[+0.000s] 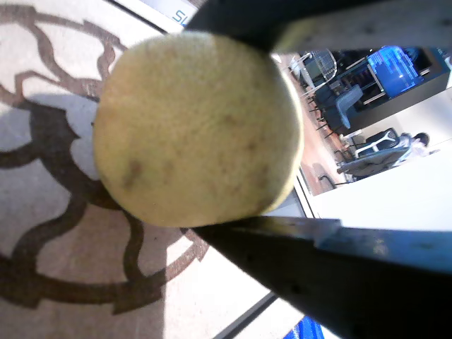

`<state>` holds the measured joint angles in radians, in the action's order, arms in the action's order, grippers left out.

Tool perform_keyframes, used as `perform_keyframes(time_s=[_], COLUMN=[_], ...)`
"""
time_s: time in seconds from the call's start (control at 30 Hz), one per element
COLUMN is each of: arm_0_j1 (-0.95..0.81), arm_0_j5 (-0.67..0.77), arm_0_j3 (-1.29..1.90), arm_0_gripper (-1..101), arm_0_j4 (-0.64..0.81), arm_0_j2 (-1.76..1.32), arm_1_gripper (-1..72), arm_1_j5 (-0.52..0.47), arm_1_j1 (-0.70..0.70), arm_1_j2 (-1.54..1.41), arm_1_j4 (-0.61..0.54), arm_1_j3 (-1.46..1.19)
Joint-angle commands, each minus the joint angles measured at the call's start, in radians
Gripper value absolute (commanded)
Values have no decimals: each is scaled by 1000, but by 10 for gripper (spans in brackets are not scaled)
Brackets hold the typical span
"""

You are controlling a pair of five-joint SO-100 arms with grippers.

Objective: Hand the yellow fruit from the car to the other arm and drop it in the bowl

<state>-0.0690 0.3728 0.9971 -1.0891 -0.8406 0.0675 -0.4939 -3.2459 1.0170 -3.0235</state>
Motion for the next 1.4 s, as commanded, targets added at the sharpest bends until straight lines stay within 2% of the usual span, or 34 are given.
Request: perform_keyframes(time_s=[0.0, 0.43, 0.7, 0.8, 0.9, 1.0, 1.1, 1.2, 1.37], arm_0_j1=[-6, -17, -58, -78, -80, -75, -95, -216, -525], arm_0_j5=[2, 5, 5, 5, 6, 15, 77, 166, 333], arm_0_j3=[-37, -35, -8, 107, 359, 667, 911, 1086, 1302], arm_0_gripper=[10, 0, 0, 0, 0, 0, 0, 0, 0], arm_0_j4=[8, -11, -307, -345, -298, -189, -129, -81, 31], arm_0_j2=[-17, -106, -383, -512, -767, -1045, -1221, -1327, -1508], arm_1_gripper=[0, 0, 0, 0, 0, 0, 0, 0, 0], arm_1_j5=[-11, -12, -12, -12, -12, -11, -15, -17, -17], arm_1_j1=[-9, -9, -9, -9, -9, -9, -9, -9, -9], arm_1_j2=[-6, -6, -6, -6, -6, -6, -6, -6, -6], arm_1_j4=[-21, -21, -21, -21, -21, -21, -25, -25, -25], arm_1_j3=[6, 6, 6, 6, 6, 6, 6, 11, 18])
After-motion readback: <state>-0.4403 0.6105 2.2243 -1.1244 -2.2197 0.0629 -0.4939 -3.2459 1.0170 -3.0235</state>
